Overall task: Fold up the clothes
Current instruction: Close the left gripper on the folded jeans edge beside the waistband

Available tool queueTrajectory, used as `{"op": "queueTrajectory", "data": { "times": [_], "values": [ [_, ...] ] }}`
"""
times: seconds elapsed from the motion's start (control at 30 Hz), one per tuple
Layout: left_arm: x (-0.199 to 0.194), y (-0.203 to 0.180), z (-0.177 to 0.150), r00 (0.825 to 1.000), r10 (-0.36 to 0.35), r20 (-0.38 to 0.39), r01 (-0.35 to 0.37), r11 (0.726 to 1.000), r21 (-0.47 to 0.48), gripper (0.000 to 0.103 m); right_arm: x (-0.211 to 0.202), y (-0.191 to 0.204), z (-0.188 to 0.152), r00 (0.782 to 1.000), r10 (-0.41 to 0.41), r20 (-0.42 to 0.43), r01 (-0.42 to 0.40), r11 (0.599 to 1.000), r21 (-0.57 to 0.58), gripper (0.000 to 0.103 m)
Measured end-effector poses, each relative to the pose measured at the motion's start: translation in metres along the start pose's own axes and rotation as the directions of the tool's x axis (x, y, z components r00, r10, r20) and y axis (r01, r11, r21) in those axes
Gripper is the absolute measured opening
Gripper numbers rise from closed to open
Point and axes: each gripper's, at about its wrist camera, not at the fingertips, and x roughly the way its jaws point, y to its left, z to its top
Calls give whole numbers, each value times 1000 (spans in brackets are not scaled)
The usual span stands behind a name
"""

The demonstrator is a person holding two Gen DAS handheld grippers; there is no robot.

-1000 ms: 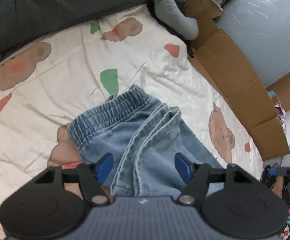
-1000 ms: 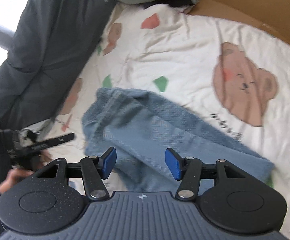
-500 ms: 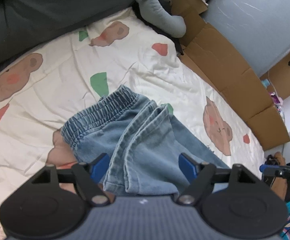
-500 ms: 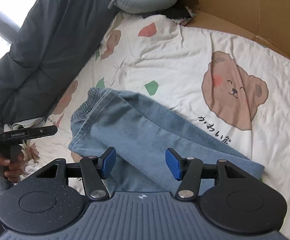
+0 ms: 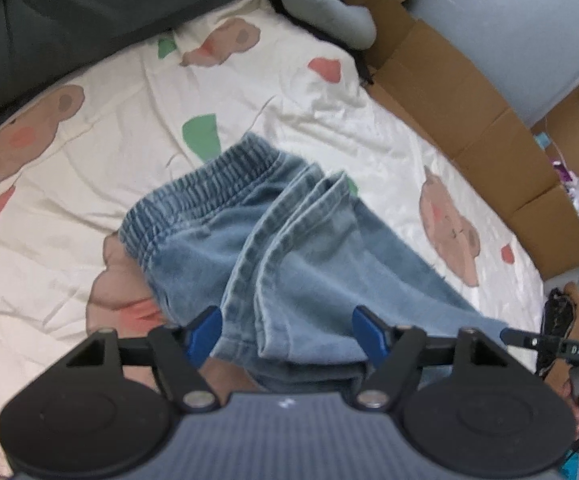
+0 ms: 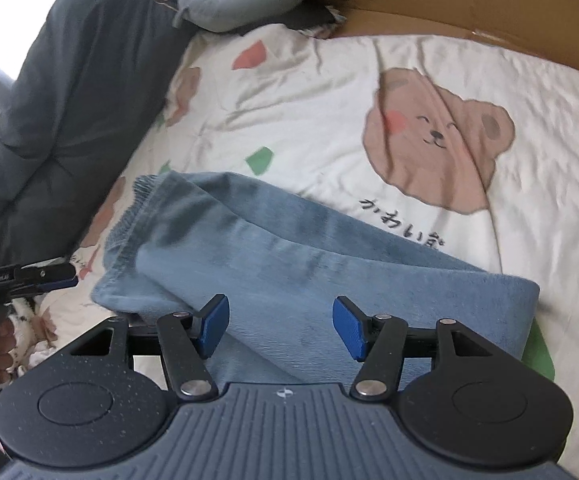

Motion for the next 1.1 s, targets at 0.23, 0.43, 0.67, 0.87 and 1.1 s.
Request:
{"op": "queueTrajectory", "data": {
  "times": [0.23,0.43,0.67,0.87,1.1],
  "values": [
    [9,5,-14,1000,-16,5,16,998,-67,67,21,3,7,1000,-23,-15,22,998,-66,64],
    [27,9,-17,998,-62,-21,58,984,-167,62,45,19,30,1000,0,-32,-5,987,-159,64],
    [27,27,-21,998,-67,20,70,956,-286,13,89,60,70,996,24,-92,-54,936,-347,64],
    [19,39,-26,999,-31,38,41,952,-304,11,122,106,107,990,38,-135,-101,862,-497,63],
    [19,40,-33,1000,20,24,-12,960,-280,66,156,154,129,973,9,-229,-158,748,-644,63]
  ]
}}
